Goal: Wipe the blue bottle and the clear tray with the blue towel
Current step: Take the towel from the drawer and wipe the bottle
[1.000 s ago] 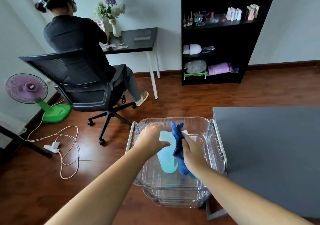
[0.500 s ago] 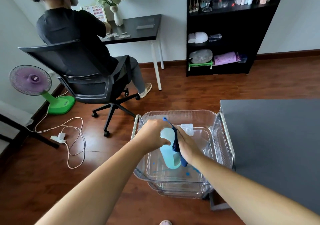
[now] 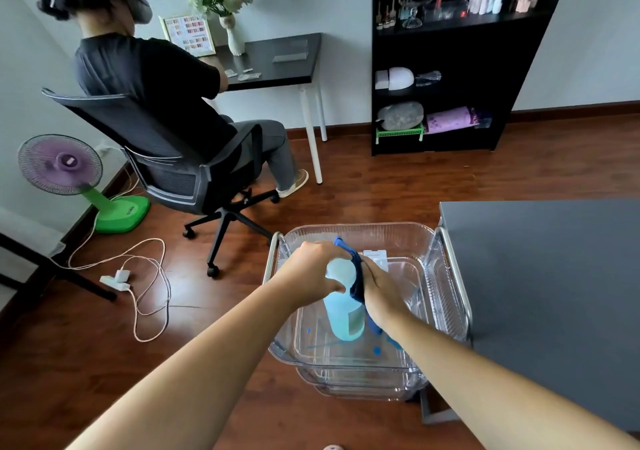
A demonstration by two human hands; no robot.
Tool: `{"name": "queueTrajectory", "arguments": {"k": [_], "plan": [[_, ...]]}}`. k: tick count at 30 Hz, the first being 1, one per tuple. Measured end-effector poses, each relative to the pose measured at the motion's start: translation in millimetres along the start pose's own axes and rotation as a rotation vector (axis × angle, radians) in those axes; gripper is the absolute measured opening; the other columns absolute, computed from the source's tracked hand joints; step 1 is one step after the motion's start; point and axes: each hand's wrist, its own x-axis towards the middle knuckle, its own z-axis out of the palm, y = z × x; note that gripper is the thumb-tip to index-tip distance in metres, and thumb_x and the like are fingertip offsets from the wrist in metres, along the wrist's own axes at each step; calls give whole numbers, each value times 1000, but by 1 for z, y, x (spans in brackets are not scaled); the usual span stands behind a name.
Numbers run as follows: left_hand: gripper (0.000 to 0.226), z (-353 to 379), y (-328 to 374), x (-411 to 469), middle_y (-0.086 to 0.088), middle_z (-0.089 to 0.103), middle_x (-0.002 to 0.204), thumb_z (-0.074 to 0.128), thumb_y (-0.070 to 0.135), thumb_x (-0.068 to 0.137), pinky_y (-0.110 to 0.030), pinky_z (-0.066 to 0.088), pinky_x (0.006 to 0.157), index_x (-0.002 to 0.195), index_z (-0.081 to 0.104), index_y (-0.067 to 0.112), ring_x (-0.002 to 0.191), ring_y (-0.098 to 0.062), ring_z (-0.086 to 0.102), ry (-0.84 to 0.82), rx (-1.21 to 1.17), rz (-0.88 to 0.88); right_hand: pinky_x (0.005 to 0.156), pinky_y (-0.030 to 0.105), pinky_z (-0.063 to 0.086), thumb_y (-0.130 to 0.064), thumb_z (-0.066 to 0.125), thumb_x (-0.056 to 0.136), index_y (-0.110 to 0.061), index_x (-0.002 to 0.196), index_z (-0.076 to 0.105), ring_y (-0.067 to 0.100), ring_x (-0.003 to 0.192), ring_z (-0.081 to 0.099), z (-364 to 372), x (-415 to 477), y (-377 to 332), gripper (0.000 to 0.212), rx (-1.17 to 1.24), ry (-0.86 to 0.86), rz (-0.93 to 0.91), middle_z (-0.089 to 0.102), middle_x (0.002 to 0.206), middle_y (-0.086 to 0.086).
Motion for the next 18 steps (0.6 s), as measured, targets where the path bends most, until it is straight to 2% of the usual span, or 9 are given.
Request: {"name": "queueTrajectory", "arguments": {"k": [4, 7, 9, 11, 13, 16, 18], "plan": [[53, 0, -5, -2, 3, 61, 125, 79, 16, 76, -36, 53, 89, 125, 60, 24, 108, -19, 56, -15, -28, -5, 73, 12, 44, -15, 31, 103, -26, 109, 59, 8, 90, 60, -1, -9, 7, 31, 15, 118, 5, 65, 94, -11], [54, 4, -8, -8, 4, 58, 126, 77, 14, 77, -28, 52, 88, 126, 59, 27, 112, -16, 52, 33, -111, -13, 75, 20, 47, -15, 32, 103, -18, 109, 62, 10, 86, 61, -9, -9, 3, 31, 28, 149, -5, 66, 90, -8], [54, 11, -5, -13, 6, 55, 119, 80, 25, 73, -32, 52, 87, 122, 55, 29, 108, -15, 52, 121, -150, -67, 76, 23, 45, -18, 33, 102, -24, 102, 62, 11, 83, 60, -16, -6, -3, 30, 47, 226, -39, 66, 86, -9], [54, 19, -1, -16, 7, 51, 109, 80, 40, 70, -33, 50, 82, 114, 53, 24, 99, -15, 53, 222, -121, -162, 66, 15, 42, -18, 35, 102, -25, 94, 61, 9, 74, 57, -21, -4, -8, 28, 2, 313, -86, 63, 77, -12], [53, 24, 3, -14, 4, 53, 107, 77, 46, 72, -32, 46, 77, 112, 54, 20, 96, -18, 53, 254, -56, -209, 63, 18, 41, -18, 36, 102, -23, 95, 62, 11, 73, 55, -21, -4, -10, 27, -29, 328, -114, 60, 73, -12], [49, 21, 4, -9, -1, 58, 107, 75, 41, 76, -29, 42, 71, 113, 56, 15, 90, -19, 50, 219, -12, -175, 82, 29, 46, -15, 33, 103, -21, 108, 62, 15, 90, 61, -15, -11, -5, 30, 59, 254, -95, 67, 91, -6], [50, 15, 0, -4, -4, 60, 110, 77, 33, 76, -33, 48, 78, 117, 58, 14, 97, -21, 52, 168, -29, -136, 96, 30, 46, -13, 31, 103, -17, 122, 60, 17, 107, 61, -12, -20, 5, 34, 49, 201, -101, 68, 111, 1]]}}
